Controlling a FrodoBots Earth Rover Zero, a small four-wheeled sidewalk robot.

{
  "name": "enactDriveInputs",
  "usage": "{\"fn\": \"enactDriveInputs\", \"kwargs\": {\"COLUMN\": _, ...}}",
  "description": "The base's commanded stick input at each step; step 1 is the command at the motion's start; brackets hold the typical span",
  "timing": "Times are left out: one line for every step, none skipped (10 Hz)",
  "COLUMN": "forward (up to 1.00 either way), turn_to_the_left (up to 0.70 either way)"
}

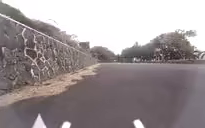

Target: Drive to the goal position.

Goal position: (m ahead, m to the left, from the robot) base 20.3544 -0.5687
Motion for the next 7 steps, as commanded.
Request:
{"fn": "enactDriveInputs", "kwargs": {"forward": 0.7, "turn_to_the_left": 0.0}}
{"fn": "enactDriveInputs", "kwargs": {"forward": 0.7, "turn_to_the_left": 0.0}}
{"fn": "enactDriveInputs", "kwargs": {"forward": 0.7, "turn_to_the_left": 0.0}}
{"fn": "enactDriveInputs", "kwargs": {"forward": 0.7, "turn_to_the_left": -0.06}}
{"fn": "enactDriveInputs", "kwargs": {"forward": 0.7, "turn_to_the_left": -0.29}}
{"fn": "enactDriveInputs", "kwargs": {"forward": 0.7, "turn_to_the_left": -0.35}}
{"fn": "enactDriveInputs", "kwargs": {"forward": 0.7, "turn_to_the_left": -0.35}}
